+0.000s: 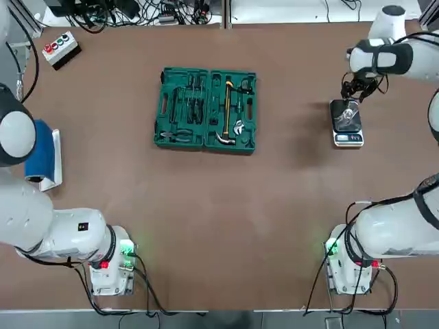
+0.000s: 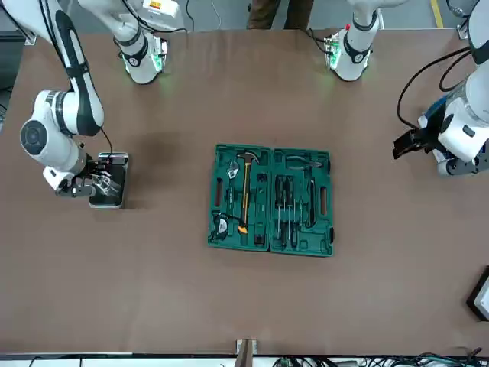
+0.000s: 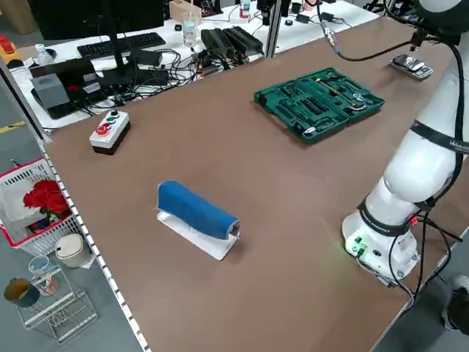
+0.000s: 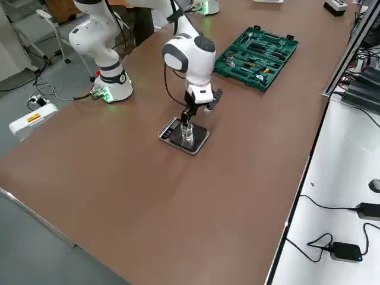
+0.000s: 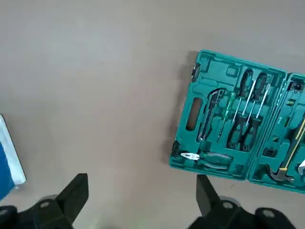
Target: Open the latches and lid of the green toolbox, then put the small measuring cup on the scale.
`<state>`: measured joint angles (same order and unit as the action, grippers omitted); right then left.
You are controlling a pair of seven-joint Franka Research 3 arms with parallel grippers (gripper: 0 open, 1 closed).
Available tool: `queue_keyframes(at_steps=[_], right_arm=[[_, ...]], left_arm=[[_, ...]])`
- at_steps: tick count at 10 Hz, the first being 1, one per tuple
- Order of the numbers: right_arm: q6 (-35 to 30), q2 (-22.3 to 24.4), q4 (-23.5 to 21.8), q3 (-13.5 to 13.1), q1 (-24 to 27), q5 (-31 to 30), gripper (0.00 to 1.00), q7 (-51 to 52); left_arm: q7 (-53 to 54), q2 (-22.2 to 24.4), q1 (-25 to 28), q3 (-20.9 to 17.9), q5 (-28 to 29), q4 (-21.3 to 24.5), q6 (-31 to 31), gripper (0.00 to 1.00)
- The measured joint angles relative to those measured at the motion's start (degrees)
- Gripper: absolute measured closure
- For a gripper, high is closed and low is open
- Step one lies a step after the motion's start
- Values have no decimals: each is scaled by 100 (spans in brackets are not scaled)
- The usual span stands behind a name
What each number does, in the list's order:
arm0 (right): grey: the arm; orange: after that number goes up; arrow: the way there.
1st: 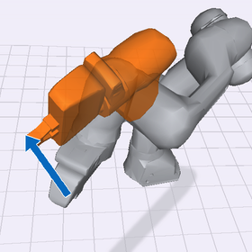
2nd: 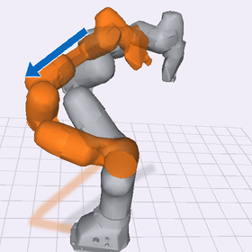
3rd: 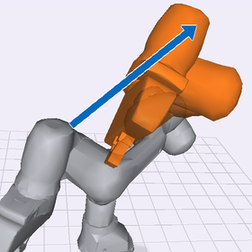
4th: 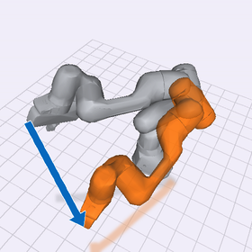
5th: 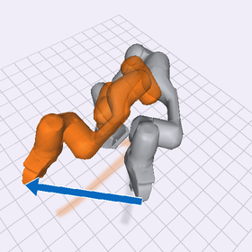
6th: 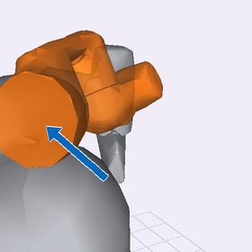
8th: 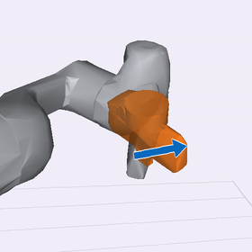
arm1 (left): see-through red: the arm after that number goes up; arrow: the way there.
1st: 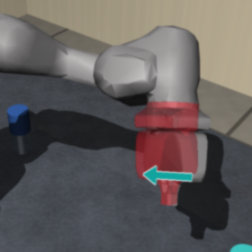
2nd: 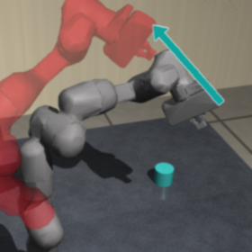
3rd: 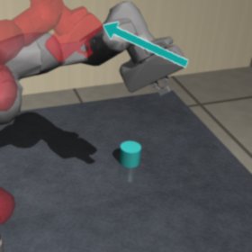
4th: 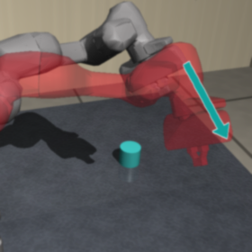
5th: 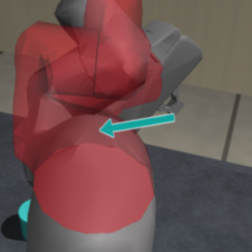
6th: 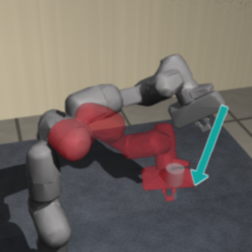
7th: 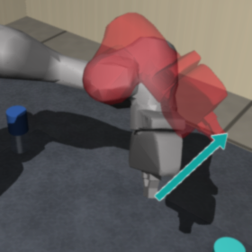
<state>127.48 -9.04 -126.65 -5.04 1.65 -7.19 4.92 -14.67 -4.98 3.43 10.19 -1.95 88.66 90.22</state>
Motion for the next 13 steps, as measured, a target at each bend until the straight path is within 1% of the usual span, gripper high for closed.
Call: queue_keyframes(at_steps=[1,2,4,5,6,8,10,11,13], right_arm=[[-340,22,304,5,-6,0,18,0],[-599,67,583,11,-10,0,13,-1],[-891,248,1063,26,-15,31,2,-1],[-1067,349,1300,32,-16,136,0,-5],[-1336,422,1607,38,-23,310,0,-5],[-1864,461,2403,81,-67,490,0,-7],[-1947,462,2943,131,-97,498,0,-12],[-2123,462,3237,140,-101,498,0,-12],[-2824,460,3941,145,-107,498,0,-13]], left_arm=[[0,2,3,-1,0,-29,0,0],[0,5,6,-2,0,-45,0,0],[2,44,10,-2,3,-79,0,0],[18,84,10,-2,4,-103,0,0],[35,132,10,-2,4,-110,0,0],[162,194,16,-3,29,-111,-6,0],[243,222,29,-7,71,-113,-9,0],[272,243,38,-10,74,-113,-10,0],[424,263,47,-27,76,-114,-13,0]])
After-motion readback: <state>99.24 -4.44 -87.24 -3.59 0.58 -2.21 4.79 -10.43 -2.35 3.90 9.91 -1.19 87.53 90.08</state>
